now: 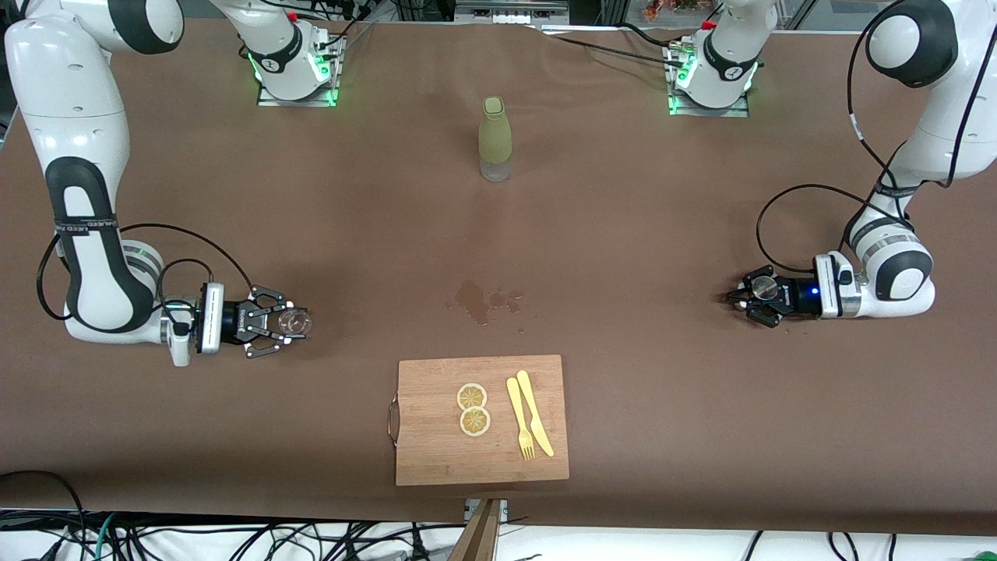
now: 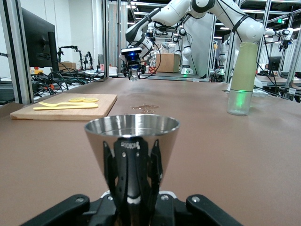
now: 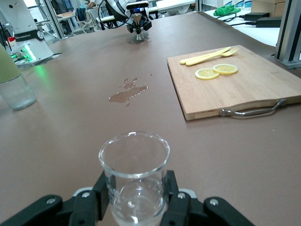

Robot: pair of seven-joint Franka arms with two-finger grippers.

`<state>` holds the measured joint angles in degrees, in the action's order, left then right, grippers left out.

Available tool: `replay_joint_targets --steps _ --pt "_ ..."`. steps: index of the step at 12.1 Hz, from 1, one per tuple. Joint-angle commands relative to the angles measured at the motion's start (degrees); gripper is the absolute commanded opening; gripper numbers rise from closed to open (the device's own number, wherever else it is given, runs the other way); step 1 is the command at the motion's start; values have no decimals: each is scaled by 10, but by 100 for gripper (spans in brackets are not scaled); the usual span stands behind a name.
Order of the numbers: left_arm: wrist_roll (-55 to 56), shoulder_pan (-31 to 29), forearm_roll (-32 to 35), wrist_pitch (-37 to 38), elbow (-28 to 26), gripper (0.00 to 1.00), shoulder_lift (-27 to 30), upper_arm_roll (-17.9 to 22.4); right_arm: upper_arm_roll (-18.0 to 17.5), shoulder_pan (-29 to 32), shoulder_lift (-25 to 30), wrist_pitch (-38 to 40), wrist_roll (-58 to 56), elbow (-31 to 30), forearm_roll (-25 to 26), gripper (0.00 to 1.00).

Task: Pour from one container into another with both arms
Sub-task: 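Lift the jigger with the left gripper while the right gripper lifts the glass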

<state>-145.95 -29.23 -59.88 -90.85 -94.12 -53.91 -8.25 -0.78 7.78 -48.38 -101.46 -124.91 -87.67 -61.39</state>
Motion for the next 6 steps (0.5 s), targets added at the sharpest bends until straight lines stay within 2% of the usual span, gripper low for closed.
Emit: replay_joint_targets --steps 1,6 --pt "32 17 -25 7 -9 0 31 3 -14 2 7 -4 38 5 8 14" --pt "65 70 -83 0 -9 0 40 3 -18 -35 32 -10 125 27 9 14"
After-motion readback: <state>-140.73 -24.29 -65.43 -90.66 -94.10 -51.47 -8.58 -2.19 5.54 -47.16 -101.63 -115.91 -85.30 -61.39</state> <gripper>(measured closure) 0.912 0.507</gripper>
